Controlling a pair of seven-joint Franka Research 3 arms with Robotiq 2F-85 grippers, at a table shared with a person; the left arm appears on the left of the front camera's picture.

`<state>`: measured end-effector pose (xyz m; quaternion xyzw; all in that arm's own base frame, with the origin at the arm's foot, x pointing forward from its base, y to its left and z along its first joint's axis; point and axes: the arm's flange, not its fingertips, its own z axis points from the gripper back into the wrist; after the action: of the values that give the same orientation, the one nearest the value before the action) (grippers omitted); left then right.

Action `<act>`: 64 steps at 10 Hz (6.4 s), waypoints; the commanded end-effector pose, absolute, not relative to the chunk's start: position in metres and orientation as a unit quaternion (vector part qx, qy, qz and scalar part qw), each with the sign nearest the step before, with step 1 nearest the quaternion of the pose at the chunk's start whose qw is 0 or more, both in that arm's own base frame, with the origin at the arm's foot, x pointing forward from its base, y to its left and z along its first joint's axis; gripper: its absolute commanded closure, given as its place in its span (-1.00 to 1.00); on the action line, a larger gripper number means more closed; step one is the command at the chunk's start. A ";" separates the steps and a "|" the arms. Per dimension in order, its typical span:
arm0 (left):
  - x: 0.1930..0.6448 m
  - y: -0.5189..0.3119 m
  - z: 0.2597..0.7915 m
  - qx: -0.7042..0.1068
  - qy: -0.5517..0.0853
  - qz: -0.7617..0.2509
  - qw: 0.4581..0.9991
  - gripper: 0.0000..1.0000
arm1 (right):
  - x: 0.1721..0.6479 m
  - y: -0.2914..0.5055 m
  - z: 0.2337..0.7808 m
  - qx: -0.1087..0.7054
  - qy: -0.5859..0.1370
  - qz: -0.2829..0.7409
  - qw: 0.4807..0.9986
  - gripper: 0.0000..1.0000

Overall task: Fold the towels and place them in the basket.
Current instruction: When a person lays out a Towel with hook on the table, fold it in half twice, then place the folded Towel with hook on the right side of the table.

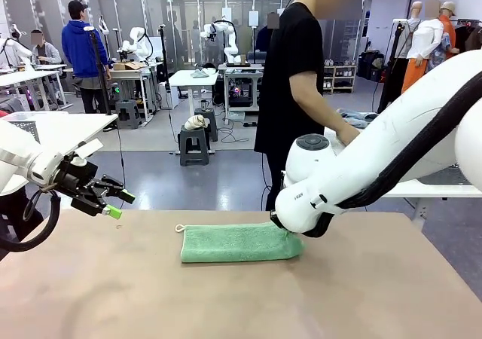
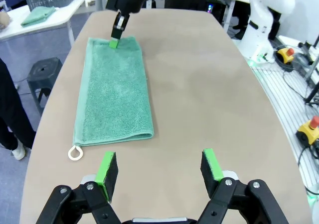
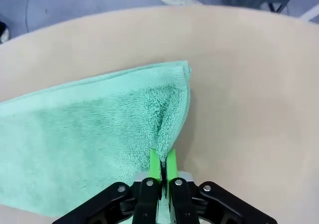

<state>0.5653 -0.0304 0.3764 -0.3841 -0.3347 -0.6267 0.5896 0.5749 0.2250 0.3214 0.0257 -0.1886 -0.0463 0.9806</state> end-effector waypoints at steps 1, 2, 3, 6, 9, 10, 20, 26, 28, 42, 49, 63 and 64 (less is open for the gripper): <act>0.565 -0.029 0.376 -0.382 -0.336 -0.633 0.584 -0.71 | 0.546 0.246 0.355 -0.002 -0.225 -0.056 0.973 1.00; 0.565 -0.029 0.376 -0.382 -0.336 -0.633 0.584 -0.71 | 0.537 0.258 0.375 -0.010 -0.230 -0.053 0.972 1.00; 0.565 -0.029 0.376 -0.382 -0.336 -0.633 0.584 -0.71 | 0.530 0.272 0.388 -0.017 -0.230 -0.048 0.972 1.00; 0.565 -0.029 0.376 -0.382 -0.336 -0.633 0.584 -0.71 | 0.527 0.334 0.407 -0.037 -0.221 -0.037 0.974 1.00; 0.565 -0.029 0.376 -0.382 -0.336 -0.633 0.584 -0.71 | 0.530 0.398 0.402 -0.036 -0.202 -0.039 0.978 1.00; 0.565 -0.029 0.376 -0.382 -0.336 -0.633 0.584 -0.71 | 0.530 0.412 0.404 -0.024 -0.200 -0.049 0.978 1.00; 0.565 -0.029 0.376 -0.382 -0.336 -0.633 0.584 -0.71 | 0.541 0.490 0.364 0.030 -0.144 -0.094 0.985 1.00; 0.565 -0.029 0.376 -0.382 -0.336 -0.633 0.584 -0.71 | 0.548 0.487 0.355 0.061 -0.144 -0.120 0.980 0.43; 0.565 -0.029 0.376 -0.382 -0.336 -0.633 0.584 -0.71 | 0.546 0.480 0.358 0.077 -0.143 -0.121 0.979 0.03; 0.565 -0.029 0.376 -0.382 -0.336 -0.633 0.584 -0.71 | 0.517 0.278 0.365 0.161 -0.091 -0.110 0.977 -0.78; 0.565 -0.029 0.376 -0.382 -0.336 -0.633 0.584 -0.71 | 0.522 0.286 0.363 0.154 -0.097 -0.112 0.977 -0.78; 0.565 -0.029 0.376 -0.382 -0.336 -0.633 0.584 -0.71 | 0.528 0.302 0.352 0.167 -0.126 -0.123 0.970 -0.78; 0.565 -0.029 0.376 -0.382 -0.336 -0.633 0.584 -0.71 | 0.528 0.309 0.345 0.162 -0.138 -0.128 0.969 -0.78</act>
<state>0.5653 -0.0304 0.3765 -0.3841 -0.3348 -0.6268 0.5895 0.5256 0.2935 0.3559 0.1646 -0.1154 -0.1129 0.9731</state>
